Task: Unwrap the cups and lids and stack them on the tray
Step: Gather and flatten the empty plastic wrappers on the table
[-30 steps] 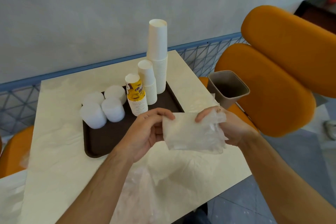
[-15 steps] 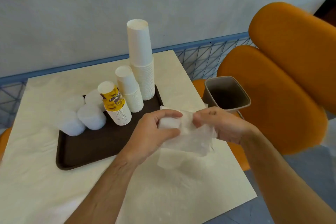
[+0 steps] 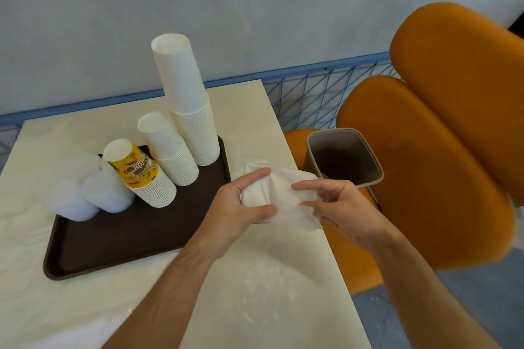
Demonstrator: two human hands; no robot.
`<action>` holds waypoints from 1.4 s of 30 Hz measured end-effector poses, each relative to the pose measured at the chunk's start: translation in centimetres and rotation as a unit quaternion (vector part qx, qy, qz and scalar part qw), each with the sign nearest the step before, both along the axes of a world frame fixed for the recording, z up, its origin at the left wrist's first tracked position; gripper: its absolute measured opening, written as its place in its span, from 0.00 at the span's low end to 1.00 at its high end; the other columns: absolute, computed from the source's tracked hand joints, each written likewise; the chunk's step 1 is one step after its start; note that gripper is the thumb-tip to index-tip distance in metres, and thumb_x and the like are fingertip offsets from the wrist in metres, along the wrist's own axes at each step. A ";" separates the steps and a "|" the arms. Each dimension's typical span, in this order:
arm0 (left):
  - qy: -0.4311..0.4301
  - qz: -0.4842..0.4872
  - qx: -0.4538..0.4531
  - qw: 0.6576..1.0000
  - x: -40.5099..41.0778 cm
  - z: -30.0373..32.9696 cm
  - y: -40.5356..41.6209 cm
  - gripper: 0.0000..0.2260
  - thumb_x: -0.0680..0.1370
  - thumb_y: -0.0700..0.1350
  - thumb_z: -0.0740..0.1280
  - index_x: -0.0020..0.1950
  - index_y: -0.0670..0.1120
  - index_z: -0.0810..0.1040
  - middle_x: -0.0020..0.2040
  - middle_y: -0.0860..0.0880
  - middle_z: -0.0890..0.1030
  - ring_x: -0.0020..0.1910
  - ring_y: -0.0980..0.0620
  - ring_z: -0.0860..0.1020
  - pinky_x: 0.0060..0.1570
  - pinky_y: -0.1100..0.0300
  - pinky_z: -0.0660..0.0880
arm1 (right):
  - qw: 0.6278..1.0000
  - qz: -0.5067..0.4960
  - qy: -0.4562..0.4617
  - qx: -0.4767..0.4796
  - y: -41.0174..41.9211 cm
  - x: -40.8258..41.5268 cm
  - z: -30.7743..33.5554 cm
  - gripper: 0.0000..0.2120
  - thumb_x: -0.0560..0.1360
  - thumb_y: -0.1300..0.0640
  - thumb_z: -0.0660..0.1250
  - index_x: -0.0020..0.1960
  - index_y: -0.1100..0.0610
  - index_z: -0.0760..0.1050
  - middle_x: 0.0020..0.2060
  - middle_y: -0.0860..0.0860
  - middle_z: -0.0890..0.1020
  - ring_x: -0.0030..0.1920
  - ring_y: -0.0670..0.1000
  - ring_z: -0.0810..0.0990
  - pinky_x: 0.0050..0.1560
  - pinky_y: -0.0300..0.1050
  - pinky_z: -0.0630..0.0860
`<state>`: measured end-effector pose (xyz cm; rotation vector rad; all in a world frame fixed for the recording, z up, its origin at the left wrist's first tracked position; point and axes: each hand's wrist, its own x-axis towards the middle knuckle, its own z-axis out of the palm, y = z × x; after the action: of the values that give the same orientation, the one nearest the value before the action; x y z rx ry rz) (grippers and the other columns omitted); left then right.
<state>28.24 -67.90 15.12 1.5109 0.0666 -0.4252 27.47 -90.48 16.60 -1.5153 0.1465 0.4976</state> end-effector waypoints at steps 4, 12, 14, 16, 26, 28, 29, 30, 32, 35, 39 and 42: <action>-0.003 -0.003 0.036 0.999 1.5 -1.5 -1.7 0.32 0.66 0.42 0.80 0.65 0.64 0.77 0.66 0.51 0.78 0.63 0.47 0.78 0.60 0.47 0.78 | 0.999 -0.043 0.000 -0.013 -2.1 1.2 -1.5 0.16 0.76 0.68 0.69 0.58 0.52 0.85 0.57 0.44 0.84 0.59 0.50 0.83 0.57 0.52 0.83; -0.085 -0.216 0.454 0.860 4.4 -6.0 -6.3 0.47 0.71 0.54 0.77 0.80 0.57 0.49 0.81 0.53 0.46 0.80 0.48 0.50 0.75 0.54 0.56 | 0.962 -0.153 -0.071 -0.215 -9.2 7.4 -5.8 0.24 0.77 0.69 0.68 0.69 0.49 0.77 0.65 0.47 0.75 0.61 0.51 0.77 0.45 0.38 0.81; -0.061 -0.279 0.548 0.786 4.5 -7.9 -6.9 0.50 0.71 0.60 0.75 0.81 0.57 0.43 0.81 0.51 0.39 0.80 0.42 0.43 0.77 0.46 0.50 | 0.936 -0.171 -0.078 -0.299 -10.8 9.3 -7.3 0.24 0.77 0.68 0.67 0.69 0.48 0.76 0.68 0.49 0.73 0.65 0.52 0.75 0.42 0.34 0.78; -0.050 -0.316 0.592 0.739 4.4 -9.0 -7.4 0.51 0.71 0.62 0.74 0.80 0.56 0.40 0.81 0.49 0.37 0.80 0.40 0.40 0.77 0.44 0.47 | 0.909 -0.186 -0.067 -0.366 -11.9 10.9 -8.6 0.23 0.78 0.68 0.65 0.69 0.49 0.76 0.70 0.51 0.72 0.67 0.54 0.73 0.43 0.31 0.75; -0.034 -0.315 0.613 0.724 4.0 -10.6 -7.6 0.49 0.73 0.59 0.74 0.81 0.56 0.41 0.81 0.51 0.37 0.80 0.43 0.41 0.76 0.47 0.58 | 0.901 -0.058 -0.028 -0.429 -11.9 15.4 -13.6 0.23 0.79 0.73 0.60 0.68 0.55 0.76 0.71 0.56 0.73 0.71 0.57 0.72 0.66 0.50 0.74; -0.029 -0.313 0.614 0.724 4.0 -10.7 -7.6 0.50 0.73 0.59 0.73 0.80 0.56 0.40 0.81 0.51 0.36 0.80 0.43 0.40 0.76 0.47 0.58 | 0.907 -0.041 -0.009 -0.419 -11.9 16.3 -14.5 0.23 0.78 0.72 0.60 0.67 0.53 0.76 0.71 0.56 0.73 0.69 0.58 0.73 0.65 0.52 0.76; -0.028 -0.313 0.614 0.724 4.0 -10.8 -7.6 0.50 0.73 0.60 0.73 0.80 0.56 0.39 0.81 0.52 0.36 0.80 0.43 0.39 0.76 0.47 0.58 | 0.908 -0.029 0.001 -0.417 -11.9 16.6 -15.0 0.23 0.79 0.72 0.61 0.68 0.53 0.76 0.71 0.55 0.73 0.68 0.58 0.73 0.65 0.53 0.77; -0.028 -0.312 0.615 0.724 3.9 -10.9 -7.6 0.50 0.73 0.60 0.73 0.80 0.57 0.39 0.81 0.52 0.36 0.80 0.43 0.39 0.76 0.46 0.57 | 0.909 -0.016 0.009 -0.417 -11.9 17.0 -15.4 0.23 0.79 0.71 0.61 0.68 0.52 0.76 0.71 0.55 0.72 0.68 0.58 0.73 0.65 0.54 0.77; -0.030 -0.309 0.616 0.724 3.9 -11.1 -7.7 0.50 0.73 0.60 0.73 0.80 0.57 0.39 0.81 0.52 0.36 0.80 0.44 0.39 0.76 0.46 0.57 | 0.905 0.006 0.021 -0.424 -12.1 17.5 -16.3 0.22 0.79 0.69 0.62 0.69 0.52 0.75 0.71 0.55 0.72 0.69 0.59 0.72 0.67 0.59 0.75; -0.030 -0.305 0.611 0.730 3.8 -11.2 -7.7 0.49 0.73 0.60 0.73 0.80 0.57 0.39 0.80 0.52 0.35 0.80 0.44 0.39 0.76 0.47 0.57 | 0.893 0.014 0.031 -0.449 -12.7 18.0 -17.9 0.20 0.79 0.67 0.65 0.66 0.49 0.76 0.67 0.54 0.75 0.68 0.59 0.73 0.68 0.62 0.73; -0.032 -0.303 0.610 0.732 3.8 -11.1 -7.7 0.49 0.73 0.60 0.73 0.80 0.57 0.39 0.81 0.51 0.36 0.80 0.44 0.39 0.76 0.47 0.55 | 0.890 0.002 0.048 -0.453 -13.1 17.7 -18.0 0.23 0.78 0.69 0.64 0.70 0.52 0.74 0.69 0.56 0.73 0.69 0.60 0.72 0.71 0.62 0.70; -0.040 -0.300 0.612 0.730 3.6 -11.1 -7.8 0.48 0.74 0.59 0.73 0.81 0.56 0.40 0.81 0.50 0.37 0.80 0.44 0.40 0.77 0.48 0.51 | 0.893 -0.005 0.045 -0.447 -13.0 17.1 -17.3 0.25 0.77 0.70 0.65 0.70 0.52 0.74 0.69 0.56 0.73 0.69 0.60 0.72 0.71 0.61 0.71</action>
<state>31.85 -75.66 4.04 2.8929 -0.2860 -0.9355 44.58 -103.48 -0.74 -2.3894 0.5078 0.5199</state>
